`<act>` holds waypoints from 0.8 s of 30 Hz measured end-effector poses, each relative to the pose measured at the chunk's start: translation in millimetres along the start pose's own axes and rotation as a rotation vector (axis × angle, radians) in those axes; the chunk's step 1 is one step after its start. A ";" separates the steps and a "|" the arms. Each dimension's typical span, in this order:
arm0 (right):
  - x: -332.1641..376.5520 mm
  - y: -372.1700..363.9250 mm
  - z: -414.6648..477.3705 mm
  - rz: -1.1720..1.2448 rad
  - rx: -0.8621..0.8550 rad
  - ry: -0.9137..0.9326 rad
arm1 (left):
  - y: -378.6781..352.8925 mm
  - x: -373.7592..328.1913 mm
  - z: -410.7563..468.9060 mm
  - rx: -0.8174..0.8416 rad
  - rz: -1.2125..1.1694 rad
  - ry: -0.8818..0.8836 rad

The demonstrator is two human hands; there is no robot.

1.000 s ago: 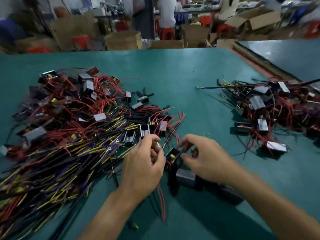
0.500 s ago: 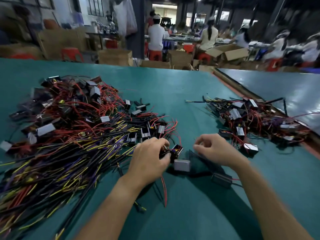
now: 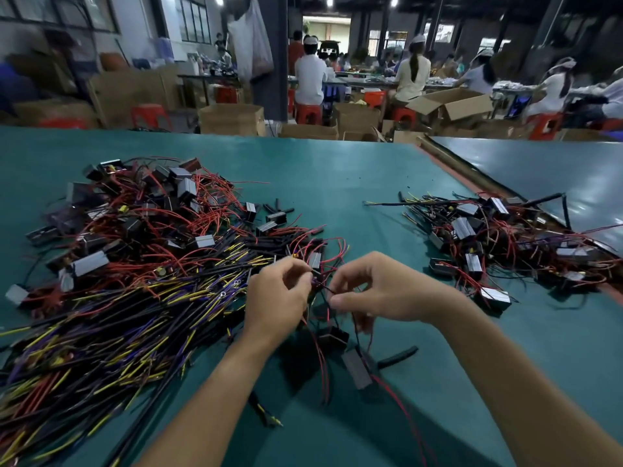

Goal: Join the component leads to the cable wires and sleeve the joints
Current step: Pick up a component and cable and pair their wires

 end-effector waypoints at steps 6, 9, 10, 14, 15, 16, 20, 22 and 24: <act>-12.5 -10.1 13.5 0.256 -0.123 -0.023 | 10.7 -16.5 3.1 0.042 -0.448 0.152; -29.7 -8.2 12.1 0.189 -0.309 -0.008 | 6.4 -23.5 -4.8 0.208 -0.350 0.101; -33.3 -2.1 11.2 0.145 -0.405 0.004 | 4.8 -24.7 -6.3 0.228 -0.301 0.086; -41.7 19.6 3.8 -0.132 -0.540 -0.003 | 1.4 -29.6 -8.4 0.216 -0.205 0.065; -43.1 18.3 3.5 -0.190 -0.493 -0.022 | 1.4 -30.3 -8.2 0.212 -0.260 0.073; -44.4 14.8 4.0 -0.251 -0.436 -0.041 | 2.3 -31.6 -7.7 0.216 -0.324 0.085; -47.0 -3.0 13.6 -0.379 -0.297 -0.031 | 6.9 -35.2 -9.4 0.364 -0.613 0.145; -49.0 -0.3 14.8 -0.351 -0.342 -0.062 | 8.6 -35.7 -10.8 0.418 -0.642 0.157; -51.2 6.4 12.1 -0.332 -0.378 -0.103 | 10.1 -34.3 -9.7 0.403 -0.642 0.189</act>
Point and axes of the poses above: each hand's wrist, its own z-axis towards the middle knuckle, its own y-axis out of the back of the hand, x = y × z, the point moved 2 cm from there along z, towards the middle knuckle, and after that the axes turned 7 degrees about -y, right-handed, at the moved point
